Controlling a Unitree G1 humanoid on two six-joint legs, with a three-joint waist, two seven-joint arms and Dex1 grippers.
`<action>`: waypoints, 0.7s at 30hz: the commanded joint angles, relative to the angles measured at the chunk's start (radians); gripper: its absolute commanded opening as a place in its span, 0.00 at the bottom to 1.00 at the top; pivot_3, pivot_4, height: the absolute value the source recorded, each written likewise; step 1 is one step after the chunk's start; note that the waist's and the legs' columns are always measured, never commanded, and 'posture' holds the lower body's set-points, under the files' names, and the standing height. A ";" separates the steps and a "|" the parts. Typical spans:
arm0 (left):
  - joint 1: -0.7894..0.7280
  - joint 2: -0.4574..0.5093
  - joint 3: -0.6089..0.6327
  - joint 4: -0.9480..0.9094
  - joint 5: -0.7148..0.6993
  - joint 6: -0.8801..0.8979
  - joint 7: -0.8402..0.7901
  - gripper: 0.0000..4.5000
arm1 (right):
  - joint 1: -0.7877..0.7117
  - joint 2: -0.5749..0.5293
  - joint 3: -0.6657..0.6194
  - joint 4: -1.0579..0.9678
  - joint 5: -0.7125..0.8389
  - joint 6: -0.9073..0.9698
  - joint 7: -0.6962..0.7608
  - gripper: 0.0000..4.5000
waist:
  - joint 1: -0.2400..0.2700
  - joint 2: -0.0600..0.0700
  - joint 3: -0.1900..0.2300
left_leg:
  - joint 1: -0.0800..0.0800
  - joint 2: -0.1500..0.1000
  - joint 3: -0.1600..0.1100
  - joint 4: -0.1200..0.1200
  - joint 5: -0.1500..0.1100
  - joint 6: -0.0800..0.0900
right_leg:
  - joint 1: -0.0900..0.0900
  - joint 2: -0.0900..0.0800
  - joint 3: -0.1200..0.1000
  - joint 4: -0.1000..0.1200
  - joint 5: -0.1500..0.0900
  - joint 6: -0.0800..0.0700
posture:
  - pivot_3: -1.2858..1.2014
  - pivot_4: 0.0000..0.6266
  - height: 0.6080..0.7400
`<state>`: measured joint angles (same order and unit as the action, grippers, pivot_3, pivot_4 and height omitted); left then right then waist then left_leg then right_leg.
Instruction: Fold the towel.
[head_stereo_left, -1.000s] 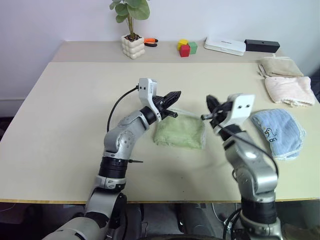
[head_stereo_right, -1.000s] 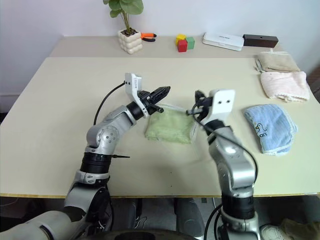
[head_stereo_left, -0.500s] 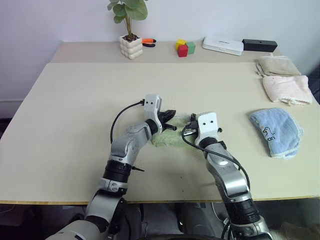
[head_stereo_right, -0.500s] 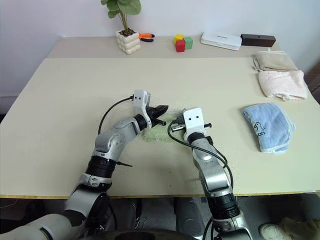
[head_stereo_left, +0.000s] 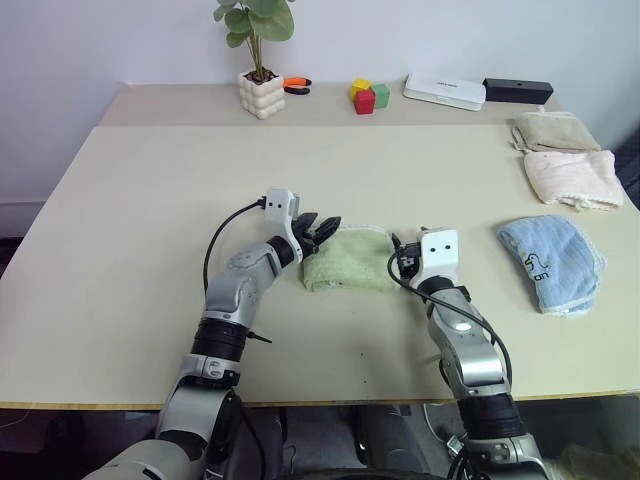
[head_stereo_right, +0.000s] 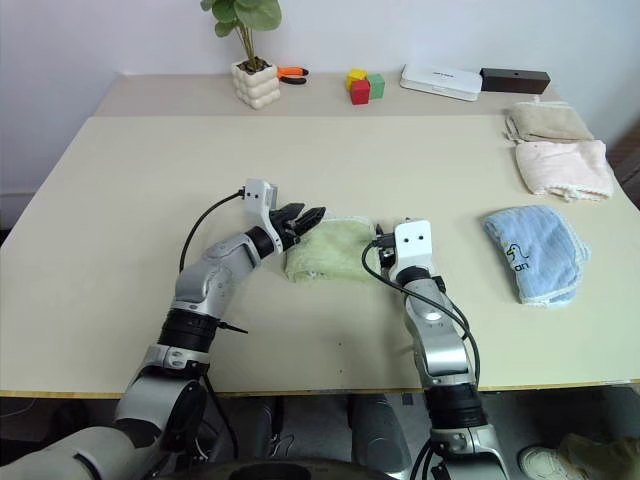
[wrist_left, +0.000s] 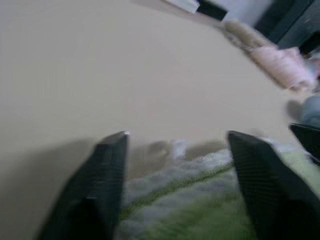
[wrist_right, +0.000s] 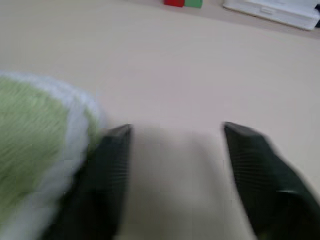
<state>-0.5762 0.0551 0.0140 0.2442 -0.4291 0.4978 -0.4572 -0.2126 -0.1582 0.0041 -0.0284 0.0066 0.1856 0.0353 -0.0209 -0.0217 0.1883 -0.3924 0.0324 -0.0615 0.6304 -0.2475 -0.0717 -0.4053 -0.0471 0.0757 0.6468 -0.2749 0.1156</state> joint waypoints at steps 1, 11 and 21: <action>-0.013 0.005 0.035 -0.110 -0.072 0.041 -0.028 1.00 | -0.040 -0.019 -0.052 -0.007 -0.011 -0.043 -0.025 0.99 | 0.000 0.000 0.000 | 0.000 0.000 0.000 0.000 0.000 0.000 | 0.000 0.000 0.000 0.000 0.000 0.000 | 0.52 0.24 1.00; 0.016 0.198 0.161 -0.234 -0.136 0.153 -0.033 1.00 | -0.104 -0.141 -0.190 -0.061 0.125 -0.058 0.110 0.99 | -0.021 0.001 0.000 | 0.000 0.000 0.000 -0.001 0.000 0.000 | 0.000 0.000 0.000 0.001 0.000 0.000 | 0.52 0.24 1.00; 0.081 0.420 0.220 -0.248 -0.438 0.663 -0.194 1.00 | 0.020 -0.547 -0.285 -0.335 0.712 0.283 0.843 0.99 | -0.018 0.002 0.003 | 0.000 0.000 -0.001 0.000 0.000 0.000 | 0.001 -0.001 -0.002 0.000 0.000 0.000 | 0.52 0.24 1.00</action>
<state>-0.4855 0.4628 0.2311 0.0117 -0.8197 1.1035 -0.6189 -0.2061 -0.6808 -0.2558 -0.3032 0.6705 0.4567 0.7951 -0.0386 -0.0200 0.1912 -0.3926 0.0325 -0.0629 0.6304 -0.2478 -0.0711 -0.4043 -0.0477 0.0738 0.6474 -0.2755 0.1161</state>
